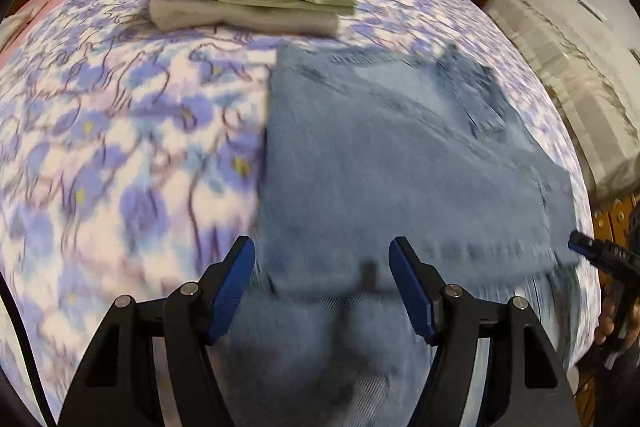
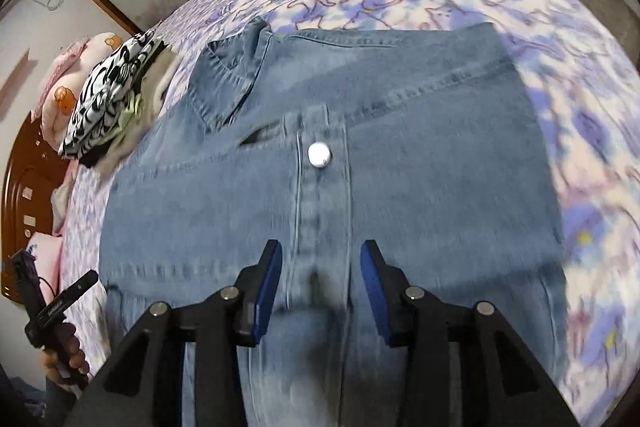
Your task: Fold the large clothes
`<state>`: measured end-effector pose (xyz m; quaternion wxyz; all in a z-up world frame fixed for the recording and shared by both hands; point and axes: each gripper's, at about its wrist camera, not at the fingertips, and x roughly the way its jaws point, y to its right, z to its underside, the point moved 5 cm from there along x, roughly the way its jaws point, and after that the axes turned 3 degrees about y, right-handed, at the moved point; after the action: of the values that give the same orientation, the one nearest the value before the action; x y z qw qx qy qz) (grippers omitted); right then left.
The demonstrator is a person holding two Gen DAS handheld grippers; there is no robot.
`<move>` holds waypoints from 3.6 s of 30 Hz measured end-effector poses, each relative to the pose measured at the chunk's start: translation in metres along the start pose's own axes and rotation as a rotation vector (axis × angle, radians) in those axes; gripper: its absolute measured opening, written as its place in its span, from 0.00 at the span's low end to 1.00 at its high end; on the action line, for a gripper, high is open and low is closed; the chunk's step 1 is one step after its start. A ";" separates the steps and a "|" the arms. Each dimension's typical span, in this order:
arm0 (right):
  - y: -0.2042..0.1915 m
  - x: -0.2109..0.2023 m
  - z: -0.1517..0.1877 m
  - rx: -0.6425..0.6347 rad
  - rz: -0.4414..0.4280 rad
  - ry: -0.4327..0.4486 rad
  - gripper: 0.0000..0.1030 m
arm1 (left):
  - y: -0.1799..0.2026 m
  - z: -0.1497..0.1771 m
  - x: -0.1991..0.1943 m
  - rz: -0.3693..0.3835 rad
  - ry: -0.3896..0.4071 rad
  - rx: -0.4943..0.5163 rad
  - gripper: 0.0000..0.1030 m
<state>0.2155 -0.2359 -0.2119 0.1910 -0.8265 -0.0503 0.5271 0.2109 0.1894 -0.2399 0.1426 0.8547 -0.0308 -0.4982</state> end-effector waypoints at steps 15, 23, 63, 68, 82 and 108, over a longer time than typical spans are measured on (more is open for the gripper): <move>0.003 0.078 -0.071 -0.078 -0.037 0.018 0.48 | -0.009 -0.071 0.092 0.046 -0.112 -0.072 0.66; -0.032 0.071 -0.060 -0.304 0.076 0.060 0.19 | 0.002 -0.078 0.085 0.035 -0.029 -0.017 0.09; -0.117 0.104 -0.023 -0.333 0.169 0.128 0.11 | 0.033 -0.052 0.087 -0.041 0.100 0.098 0.25; -0.057 0.075 -0.027 -0.237 0.167 0.118 0.08 | 0.014 -0.056 0.074 -0.042 0.076 0.083 0.25; -0.154 0.043 0.053 -0.380 -0.008 0.026 0.14 | 0.066 0.007 0.016 0.004 0.056 0.088 0.59; -0.065 0.039 0.055 -0.261 0.162 0.057 0.15 | 0.050 0.040 0.031 -0.066 -0.004 0.096 0.59</move>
<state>0.1911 -0.1507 -0.2414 0.0402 -0.8603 -0.0463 0.5060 0.1964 0.1271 -0.2713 0.0849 0.8600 -0.0268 -0.5024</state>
